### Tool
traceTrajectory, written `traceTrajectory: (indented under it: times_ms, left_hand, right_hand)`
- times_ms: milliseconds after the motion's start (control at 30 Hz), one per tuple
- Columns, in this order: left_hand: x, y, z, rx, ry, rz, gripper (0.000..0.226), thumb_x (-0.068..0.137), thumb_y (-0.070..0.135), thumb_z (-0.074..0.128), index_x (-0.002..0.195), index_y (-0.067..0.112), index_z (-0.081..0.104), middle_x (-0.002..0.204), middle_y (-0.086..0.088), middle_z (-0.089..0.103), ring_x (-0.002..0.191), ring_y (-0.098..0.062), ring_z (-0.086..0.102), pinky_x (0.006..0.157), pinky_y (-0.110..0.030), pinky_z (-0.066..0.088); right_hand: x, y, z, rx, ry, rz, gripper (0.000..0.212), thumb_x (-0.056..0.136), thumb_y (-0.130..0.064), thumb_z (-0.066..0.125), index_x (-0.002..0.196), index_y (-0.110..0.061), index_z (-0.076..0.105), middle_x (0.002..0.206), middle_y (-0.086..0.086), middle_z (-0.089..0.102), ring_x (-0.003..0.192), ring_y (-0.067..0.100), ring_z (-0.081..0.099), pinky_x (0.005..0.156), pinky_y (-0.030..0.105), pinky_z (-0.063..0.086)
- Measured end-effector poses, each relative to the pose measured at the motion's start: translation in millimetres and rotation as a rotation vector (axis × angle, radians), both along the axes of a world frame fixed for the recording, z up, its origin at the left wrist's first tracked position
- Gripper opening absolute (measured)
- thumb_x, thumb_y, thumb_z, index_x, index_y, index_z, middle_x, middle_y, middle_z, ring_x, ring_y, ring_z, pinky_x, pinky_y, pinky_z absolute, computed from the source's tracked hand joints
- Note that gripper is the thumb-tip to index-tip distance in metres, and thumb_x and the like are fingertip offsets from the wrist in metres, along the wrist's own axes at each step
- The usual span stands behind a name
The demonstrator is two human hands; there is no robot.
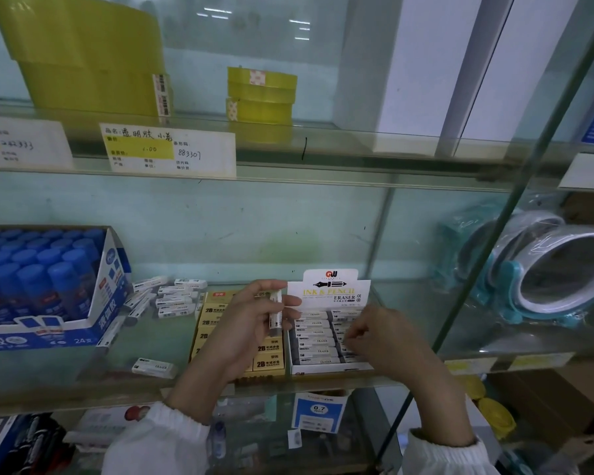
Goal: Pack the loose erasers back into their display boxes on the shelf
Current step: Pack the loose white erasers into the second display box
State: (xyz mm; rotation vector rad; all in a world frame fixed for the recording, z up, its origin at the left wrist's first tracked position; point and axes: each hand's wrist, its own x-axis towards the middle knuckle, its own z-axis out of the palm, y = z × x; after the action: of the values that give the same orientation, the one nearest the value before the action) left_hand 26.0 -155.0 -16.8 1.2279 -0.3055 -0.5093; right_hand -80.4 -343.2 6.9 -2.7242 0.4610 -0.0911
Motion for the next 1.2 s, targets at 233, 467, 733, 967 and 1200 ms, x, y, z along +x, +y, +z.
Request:
traceTrajectory:
  times_ms: [233,467,733,967,1200]
  left_hand:
    - [-1.4,-0.5,1.6,0.002,-0.009,-0.011,0.029,0.096,0.002,0.055,0.123,0.01,0.058,0.106,-0.017,0.076,0.08,-0.021,0.072,0.065,-0.031,0.051]
    - [-0.4,-0.5,-0.4,-0.016,-0.004,-0.02,0.029,0.1,0.006,0.05,0.126,0.012,0.061,0.108,-0.022,0.075,0.093,-0.032,0.074,0.073,-0.038,0.057]
    - [2.8,-1.6,-5.4,-0.027,0.031,0.036,0.034,0.098,0.006,0.052,0.128,0.015,0.066,0.112,-0.023,0.073,0.095,-0.028,0.069,0.081,-0.038,0.054]
    - [0.2,-0.3,-1.2,-0.129,0.076,-0.008,0.036,0.103,0.025,0.047,0.131,0.006,0.059,0.114,-0.025,0.072,0.109,-0.034,0.071,0.096,-0.043,0.055]
    - [1.1,-3.9,-1.0,-0.113,0.068,-0.007,0.035,0.105,0.023,0.043,0.125,0.001,0.06,0.112,-0.026,0.073,0.108,-0.035,0.071,0.099,-0.046,0.052]
  right_hand:
    - [1.1,-0.8,-0.3,-0.055,-0.012,0.024,0.016,0.091,-0.027,0.059,0.094,-0.028,0.075,0.099,-0.013,0.071,0.082,0.005,0.063,0.07,0.02,0.05]
    - [17.0,43.5,6.8,0.117,-0.463,0.088,0.018,0.084,-0.036,0.071,0.102,-0.033,0.067,0.086,-0.016,0.065,0.075,-0.004,0.054,0.067,0.019,0.046]
    - [45.0,78.6,-15.1,-0.053,-0.452,0.052,0.021,0.082,-0.035,0.064,0.098,-0.022,0.059,0.088,-0.006,0.059,0.084,0.012,0.051,0.065,0.029,0.048]
    - [23.1,40.1,4.6,0.517,-0.462,-0.066,0.026,0.084,-0.002,0.068,0.105,-0.018,0.066,0.073,-0.002,0.067,0.053,-0.001,0.062,0.048,0.011,0.047]
    - [3.9,-11.3,1.5,0.411,-0.361,-0.222,0.015,0.084,-0.007,0.067,0.079,-0.021,0.067,0.067,-0.005,0.067,0.059,0.014,0.064,0.054,0.024,0.05]
